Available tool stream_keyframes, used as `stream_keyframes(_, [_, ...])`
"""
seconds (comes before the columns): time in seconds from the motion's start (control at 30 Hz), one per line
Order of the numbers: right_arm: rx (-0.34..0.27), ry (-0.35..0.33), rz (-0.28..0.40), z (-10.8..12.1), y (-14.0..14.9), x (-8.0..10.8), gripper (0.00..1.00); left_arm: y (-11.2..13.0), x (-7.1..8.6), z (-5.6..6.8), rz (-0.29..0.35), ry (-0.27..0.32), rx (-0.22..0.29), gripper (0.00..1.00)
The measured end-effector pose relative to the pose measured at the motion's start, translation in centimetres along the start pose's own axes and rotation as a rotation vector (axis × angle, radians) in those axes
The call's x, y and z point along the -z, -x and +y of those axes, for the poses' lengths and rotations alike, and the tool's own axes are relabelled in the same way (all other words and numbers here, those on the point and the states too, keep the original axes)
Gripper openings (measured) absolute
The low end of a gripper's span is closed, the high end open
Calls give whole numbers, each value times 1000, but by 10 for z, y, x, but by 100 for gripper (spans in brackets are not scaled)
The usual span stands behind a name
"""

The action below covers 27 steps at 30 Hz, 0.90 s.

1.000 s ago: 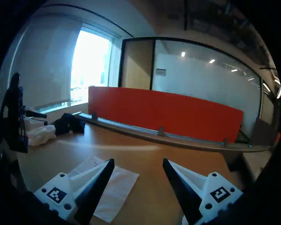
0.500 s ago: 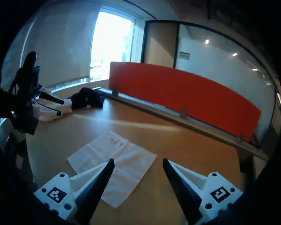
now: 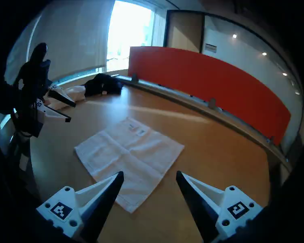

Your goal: Fold towel

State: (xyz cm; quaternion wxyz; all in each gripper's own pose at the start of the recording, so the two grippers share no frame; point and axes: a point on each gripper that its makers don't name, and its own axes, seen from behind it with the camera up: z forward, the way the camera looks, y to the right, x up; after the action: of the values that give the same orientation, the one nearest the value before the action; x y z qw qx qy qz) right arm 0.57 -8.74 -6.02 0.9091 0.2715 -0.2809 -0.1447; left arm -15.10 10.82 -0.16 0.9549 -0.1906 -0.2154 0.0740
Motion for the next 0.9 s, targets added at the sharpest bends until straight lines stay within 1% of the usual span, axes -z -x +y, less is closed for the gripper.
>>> stream_keyframes(0.3, [20,-26,-58,-13,40,-21,100,41,-19,9,-81,32,-10,97])
stream_keyframes(0.5, [51,-57,-128,-26,72,-33,100,71,-31,14,-144,58,-11,97])
stream_keyframes(0.73, [49,-87,-187,-36,98,-44,100,98,-41,22,-210,91,-17,97])
stream_keyframes(0.9, [48,-105,-216,-40,111,-49,99,112,-47,26,-243,104,-21,97])
